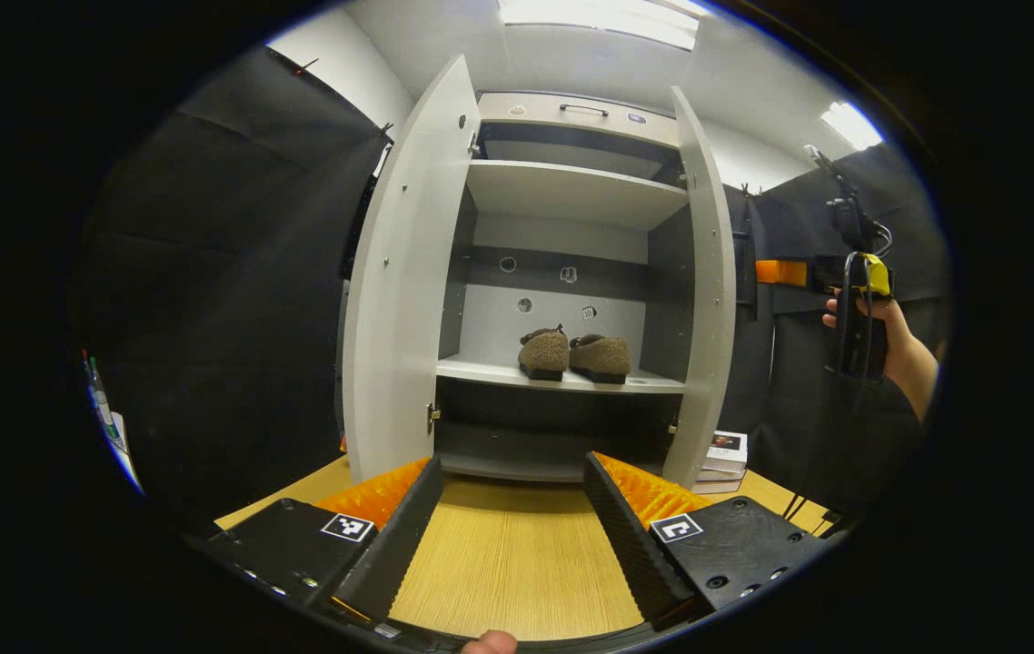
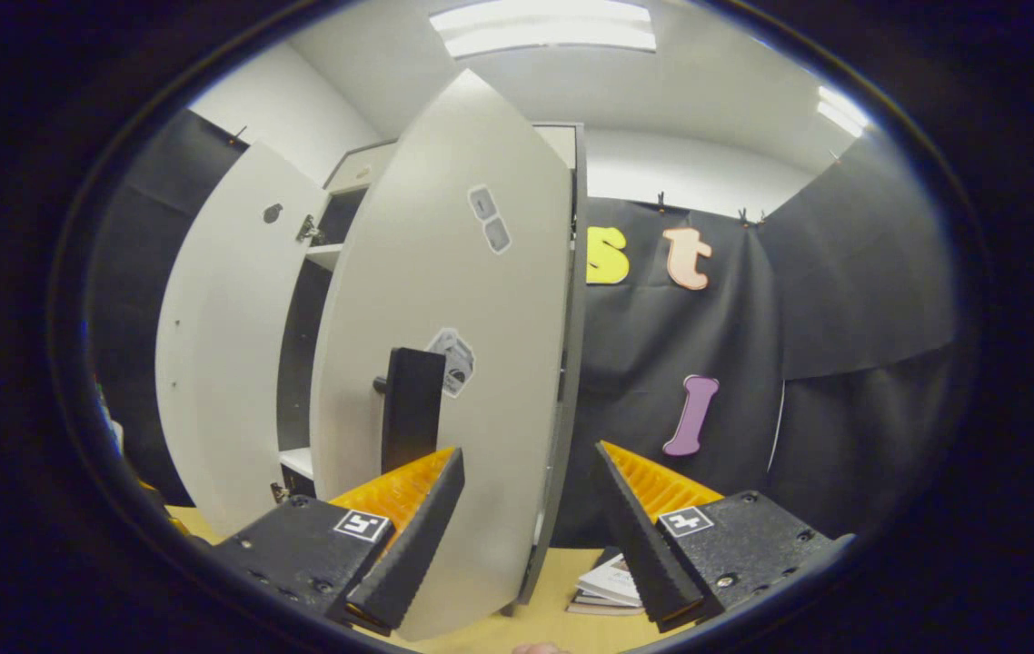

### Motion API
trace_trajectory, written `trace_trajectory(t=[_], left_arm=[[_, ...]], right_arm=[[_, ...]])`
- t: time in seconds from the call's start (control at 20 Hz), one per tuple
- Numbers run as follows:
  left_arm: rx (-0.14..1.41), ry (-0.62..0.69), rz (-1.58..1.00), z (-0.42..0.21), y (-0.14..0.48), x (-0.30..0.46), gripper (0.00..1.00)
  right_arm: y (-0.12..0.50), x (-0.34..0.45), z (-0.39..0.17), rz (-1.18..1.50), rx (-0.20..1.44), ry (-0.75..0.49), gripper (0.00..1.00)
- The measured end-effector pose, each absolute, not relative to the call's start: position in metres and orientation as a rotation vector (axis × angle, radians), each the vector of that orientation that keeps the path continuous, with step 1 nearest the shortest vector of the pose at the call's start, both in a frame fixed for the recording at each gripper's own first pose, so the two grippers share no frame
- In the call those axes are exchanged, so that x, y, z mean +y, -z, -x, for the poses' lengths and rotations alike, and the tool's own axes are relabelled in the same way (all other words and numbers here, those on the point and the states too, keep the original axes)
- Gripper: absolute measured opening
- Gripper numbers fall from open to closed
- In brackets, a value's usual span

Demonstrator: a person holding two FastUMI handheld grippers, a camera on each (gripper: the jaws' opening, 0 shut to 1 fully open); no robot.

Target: Grab one shoe with the right hand and put it into the shoe cabinet, grab the other shoe with the left hand and put it into the shoe cabinet; then close the right door with the right hand and the left door with the left hand.

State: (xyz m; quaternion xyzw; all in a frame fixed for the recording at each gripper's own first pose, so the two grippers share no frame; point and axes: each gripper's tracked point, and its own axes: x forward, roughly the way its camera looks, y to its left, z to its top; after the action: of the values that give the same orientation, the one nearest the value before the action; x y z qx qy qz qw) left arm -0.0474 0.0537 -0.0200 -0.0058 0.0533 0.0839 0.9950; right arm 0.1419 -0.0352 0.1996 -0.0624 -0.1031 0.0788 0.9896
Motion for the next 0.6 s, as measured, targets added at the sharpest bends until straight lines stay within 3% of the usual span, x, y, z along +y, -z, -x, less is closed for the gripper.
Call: trace_trajectory(t=[0.15,0.2,0.3,0.6], left_arm=[[0.093,-0.148,0.031,0.041,0.013,0.044,0.95],[0.088,-0.144,0.031,0.039,0.011,0.042,0.99],[0.087,-0.142,0.023,0.038,0.01,0.041,0.95],[0.091,-0.171,0.024,0.044,0.003,0.052,0.95]], right_arm=[[-0.193,-0.012,-0.152,0.063,-0.192,-0.203,0.93],[-0.192,-0.005,-0.156,0.051,-0.189,-0.218,0.93],[-0.19,0.009,-0.164,0.031,-0.184,-0.245,0.95],[-0.197,0.009,-0.144,0.048,-0.235,-0.212,0.97]])
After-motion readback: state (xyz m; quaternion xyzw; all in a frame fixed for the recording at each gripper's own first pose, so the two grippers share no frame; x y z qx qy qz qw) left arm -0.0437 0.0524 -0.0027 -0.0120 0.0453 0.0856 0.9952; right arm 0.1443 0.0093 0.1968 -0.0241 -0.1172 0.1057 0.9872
